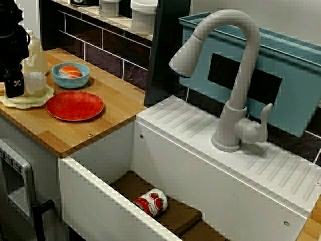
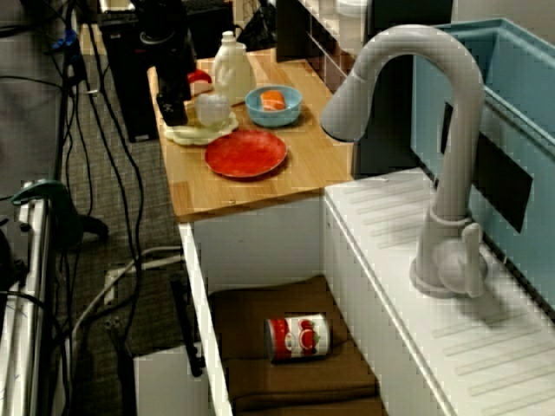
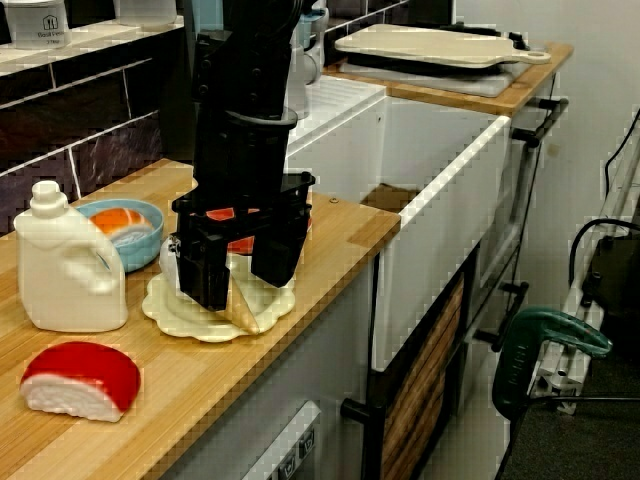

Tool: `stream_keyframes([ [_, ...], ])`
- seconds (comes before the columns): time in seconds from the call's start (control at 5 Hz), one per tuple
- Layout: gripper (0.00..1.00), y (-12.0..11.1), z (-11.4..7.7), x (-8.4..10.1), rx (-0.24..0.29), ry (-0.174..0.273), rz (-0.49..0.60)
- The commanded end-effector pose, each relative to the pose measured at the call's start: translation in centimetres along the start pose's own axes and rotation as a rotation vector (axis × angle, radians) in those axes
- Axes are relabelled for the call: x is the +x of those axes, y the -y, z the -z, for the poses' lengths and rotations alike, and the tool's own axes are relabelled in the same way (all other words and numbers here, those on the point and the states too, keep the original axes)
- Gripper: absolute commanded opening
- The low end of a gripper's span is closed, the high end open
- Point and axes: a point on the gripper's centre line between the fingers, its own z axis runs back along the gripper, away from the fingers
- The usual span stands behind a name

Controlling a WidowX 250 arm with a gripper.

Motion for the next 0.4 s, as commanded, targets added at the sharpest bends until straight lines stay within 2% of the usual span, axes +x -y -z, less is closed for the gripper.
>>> stream_keyframes([
  [0.0,1.0,-2.34,-1.96,0.48,0.038,0.037,-0.026],
  [0.2,1.0,-2.73,-1.67,0.75,0.039,0.03,-0.039],
])
